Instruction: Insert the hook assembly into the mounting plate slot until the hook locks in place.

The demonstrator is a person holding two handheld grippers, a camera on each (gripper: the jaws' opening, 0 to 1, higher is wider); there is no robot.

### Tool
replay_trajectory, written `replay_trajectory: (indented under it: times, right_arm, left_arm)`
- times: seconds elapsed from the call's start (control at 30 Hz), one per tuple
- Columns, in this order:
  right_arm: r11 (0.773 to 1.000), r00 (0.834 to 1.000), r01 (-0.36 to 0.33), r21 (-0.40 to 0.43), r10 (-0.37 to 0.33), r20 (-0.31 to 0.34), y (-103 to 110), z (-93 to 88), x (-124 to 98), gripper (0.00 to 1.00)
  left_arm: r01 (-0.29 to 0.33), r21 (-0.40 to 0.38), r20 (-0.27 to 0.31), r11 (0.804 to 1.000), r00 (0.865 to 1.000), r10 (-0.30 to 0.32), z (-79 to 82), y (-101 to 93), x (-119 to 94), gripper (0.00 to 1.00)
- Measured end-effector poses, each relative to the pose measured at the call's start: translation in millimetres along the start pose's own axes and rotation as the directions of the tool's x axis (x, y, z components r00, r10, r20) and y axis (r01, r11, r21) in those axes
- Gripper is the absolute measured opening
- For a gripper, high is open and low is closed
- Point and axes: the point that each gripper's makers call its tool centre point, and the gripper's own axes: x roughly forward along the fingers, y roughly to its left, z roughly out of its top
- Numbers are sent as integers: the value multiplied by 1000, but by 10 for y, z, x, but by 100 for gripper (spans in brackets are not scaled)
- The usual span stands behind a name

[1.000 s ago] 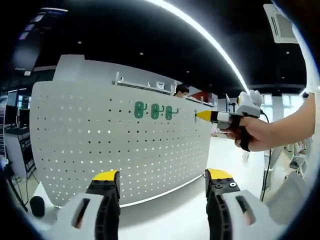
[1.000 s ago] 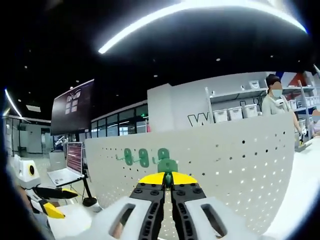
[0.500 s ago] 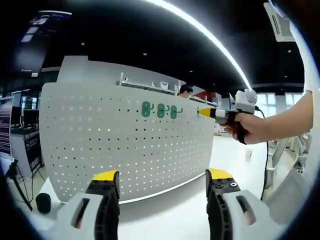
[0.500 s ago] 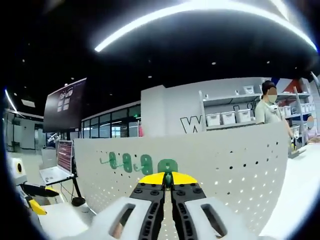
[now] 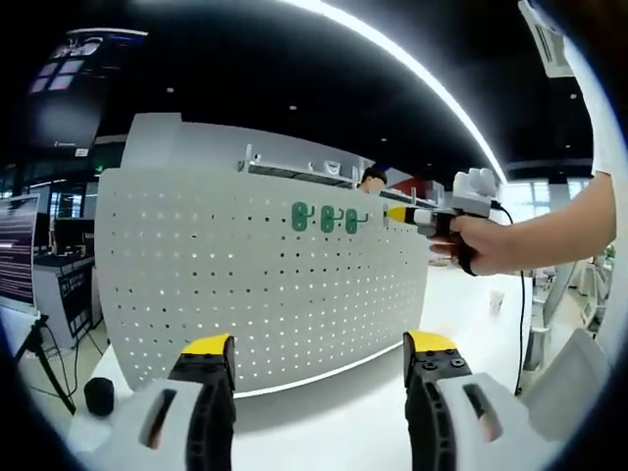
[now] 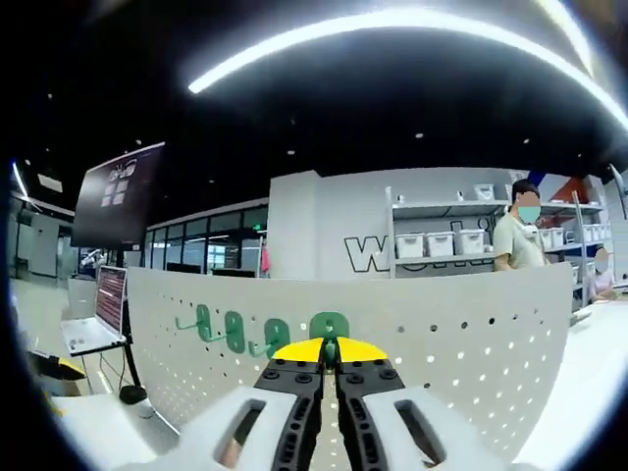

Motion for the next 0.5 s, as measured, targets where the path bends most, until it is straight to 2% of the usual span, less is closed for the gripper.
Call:
replay_trajectory:
  times: [0.2,0.5]
  right_arm:
    - [1000,1000,17,-15,-17,-1,-17,-18,70,1]
    - [1000,1000,21,7,-21,-1,-18,-49,171,1]
  left_arm:
    - [-15,-1,4,1000,1000,15,23,27,-38,71]
    - [-32,-2,0,999,999,32,16,67,-70,70]
